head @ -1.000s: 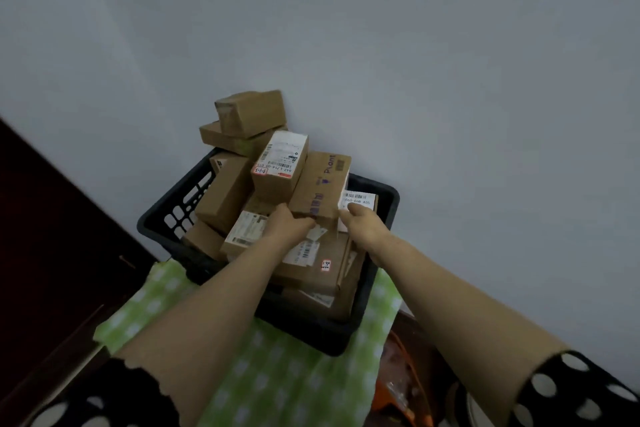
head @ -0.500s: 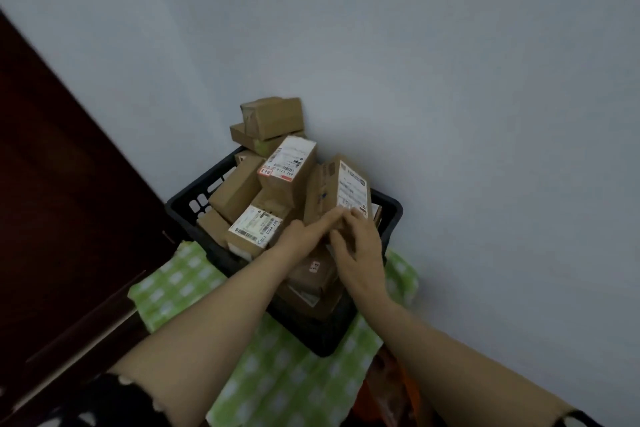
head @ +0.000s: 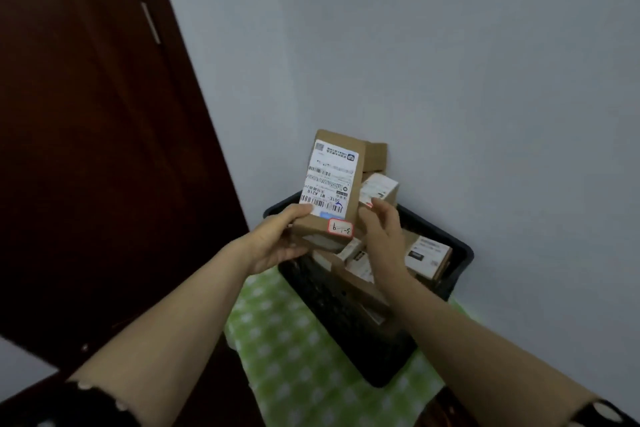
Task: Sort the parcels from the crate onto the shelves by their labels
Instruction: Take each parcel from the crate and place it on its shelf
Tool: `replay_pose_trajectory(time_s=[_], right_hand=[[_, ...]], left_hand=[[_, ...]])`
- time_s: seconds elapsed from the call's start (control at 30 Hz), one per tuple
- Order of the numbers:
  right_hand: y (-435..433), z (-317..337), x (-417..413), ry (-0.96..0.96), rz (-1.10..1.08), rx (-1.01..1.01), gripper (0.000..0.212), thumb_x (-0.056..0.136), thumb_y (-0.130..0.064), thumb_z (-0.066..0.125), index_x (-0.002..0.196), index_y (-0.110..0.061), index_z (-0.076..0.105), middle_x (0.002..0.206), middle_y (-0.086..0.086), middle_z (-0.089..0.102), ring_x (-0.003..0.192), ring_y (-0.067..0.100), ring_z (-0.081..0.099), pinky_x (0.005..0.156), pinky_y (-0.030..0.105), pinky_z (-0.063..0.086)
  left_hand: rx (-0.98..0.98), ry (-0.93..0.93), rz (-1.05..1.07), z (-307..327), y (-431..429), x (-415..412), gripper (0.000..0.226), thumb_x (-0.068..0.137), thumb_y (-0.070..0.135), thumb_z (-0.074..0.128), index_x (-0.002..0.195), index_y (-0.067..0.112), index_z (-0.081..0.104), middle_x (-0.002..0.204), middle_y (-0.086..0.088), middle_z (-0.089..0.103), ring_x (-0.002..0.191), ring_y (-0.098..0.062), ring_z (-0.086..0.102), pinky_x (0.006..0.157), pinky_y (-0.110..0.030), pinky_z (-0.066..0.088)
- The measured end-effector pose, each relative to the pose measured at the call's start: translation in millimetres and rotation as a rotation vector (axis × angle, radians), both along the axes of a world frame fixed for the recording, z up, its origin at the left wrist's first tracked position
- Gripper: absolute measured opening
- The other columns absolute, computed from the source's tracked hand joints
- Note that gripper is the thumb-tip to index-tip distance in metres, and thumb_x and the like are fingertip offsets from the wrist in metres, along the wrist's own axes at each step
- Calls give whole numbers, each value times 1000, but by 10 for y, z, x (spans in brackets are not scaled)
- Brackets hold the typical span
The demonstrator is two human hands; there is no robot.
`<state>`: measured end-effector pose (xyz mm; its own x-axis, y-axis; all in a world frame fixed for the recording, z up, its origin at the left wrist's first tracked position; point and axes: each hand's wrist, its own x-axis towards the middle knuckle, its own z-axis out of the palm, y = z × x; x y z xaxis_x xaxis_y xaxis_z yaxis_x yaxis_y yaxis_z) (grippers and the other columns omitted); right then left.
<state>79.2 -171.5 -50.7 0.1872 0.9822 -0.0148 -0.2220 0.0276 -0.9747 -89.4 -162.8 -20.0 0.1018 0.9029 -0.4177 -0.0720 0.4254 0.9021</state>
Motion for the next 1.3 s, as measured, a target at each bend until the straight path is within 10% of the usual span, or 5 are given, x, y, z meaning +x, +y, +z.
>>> replay_pose_trajectory(time_s=[0.23, 0.5, 0.73, 0.97, 1.3], right_hand=[[308, 662, -433, -9, 276, -3, 83, 56, -56, 74, 130, -25, 51, 127, 1, 59, 112, 18, 60, 102, 45, 45], [155, 1200, -1019, -1042, 1099, 187, 87, 71, -24, 82, 145, -29, 35, 146, -9, 37, 137, 11, 32, 111, 28, 29], [-8, 985, -1480, -674, 1360, 91, 95, 52, -18, 86, 137, -22, 45, 122, 7, 65, 112, 22, 63, 101, 46, 46], [-34, 952, -1674, -195, 1057, 118, 87, 56, -5, 83, 134, -14, 47, 112, 8, 69, 104, 25, 66, 95, 42, 50], [-160, 957, -2046, -94, 1098, 151, 107, 41, -19, 88, 138, -17, 42, 119, 9, 65, 110, 24, 63, 94, 45, 51]], left_hand=[[90, 273, -23, 527, -452, -1137, 32, 70, 34, 67, 99, 19, 64, 96, -1, 68, 91, -14, 60, 84, -30, 48], [40, 725, -270, 1280, -876, -1742, 88, 50, 39, 77, 130, 21, 47, 116, -1, 64, 110, -16, 58, 99, -38, 47], [158, 694, -110, 1504, -1072, -1839, 115, 63, 33, 83, 152, 14, 12, 138, -6, 50, 116, -15, 54, 98, -28, 43], [268, 241, 324, 1121, -1319, -2018, 159, 12, 65, 86, 149, 17, 21, 151, -6, 32, 137, -23, 32, 115, -45, 21], [270, 264, 294, 940, -1532, -1986, 73, 67, 10, 83, 131, 12, 49, 118, -4, 66, 110, -18, 63, 96, -38, 50]])
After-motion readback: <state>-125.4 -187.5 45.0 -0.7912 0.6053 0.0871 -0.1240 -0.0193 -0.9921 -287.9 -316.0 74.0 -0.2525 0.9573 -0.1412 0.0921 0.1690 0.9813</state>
